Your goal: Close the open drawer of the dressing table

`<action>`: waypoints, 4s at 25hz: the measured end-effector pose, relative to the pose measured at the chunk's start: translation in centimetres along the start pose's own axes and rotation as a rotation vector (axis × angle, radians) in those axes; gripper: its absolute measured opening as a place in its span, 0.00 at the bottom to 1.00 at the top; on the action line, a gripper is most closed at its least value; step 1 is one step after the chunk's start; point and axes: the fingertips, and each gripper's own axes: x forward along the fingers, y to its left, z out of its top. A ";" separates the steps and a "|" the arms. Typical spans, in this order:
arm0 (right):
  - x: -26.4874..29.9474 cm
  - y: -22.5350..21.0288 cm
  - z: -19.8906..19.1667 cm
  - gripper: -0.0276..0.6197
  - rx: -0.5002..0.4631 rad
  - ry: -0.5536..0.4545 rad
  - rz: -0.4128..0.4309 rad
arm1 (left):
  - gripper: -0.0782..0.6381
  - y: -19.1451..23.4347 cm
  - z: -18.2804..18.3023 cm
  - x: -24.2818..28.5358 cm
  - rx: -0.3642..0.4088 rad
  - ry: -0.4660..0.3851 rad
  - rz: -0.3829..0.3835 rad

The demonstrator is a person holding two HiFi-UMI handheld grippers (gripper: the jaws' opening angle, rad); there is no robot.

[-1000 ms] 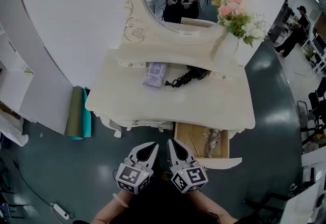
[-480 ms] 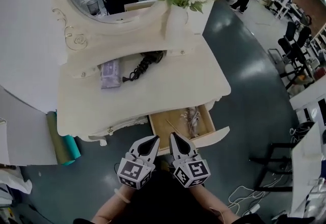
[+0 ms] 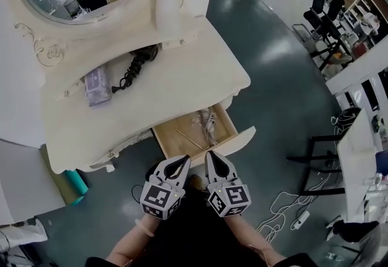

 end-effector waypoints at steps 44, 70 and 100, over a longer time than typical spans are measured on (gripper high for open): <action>-1.2 -10.8 -12.6 0.08 0.022 0.472 -0.093 | 0.13 -3.4 -14.4 6.8 -0.183 0.376 0.117; 2.4 -10.4 -11.7 0.08 0.049 0.449 -0.105 | 0.13 0.0 -13.0 7.6 -0.177 0.369 0.131; 10.4 -9.6 -9.6 0.08 0.061 0.429 -0.107 | 0.13 7.8 -9.2 10.0 -0.224 0.335 0.165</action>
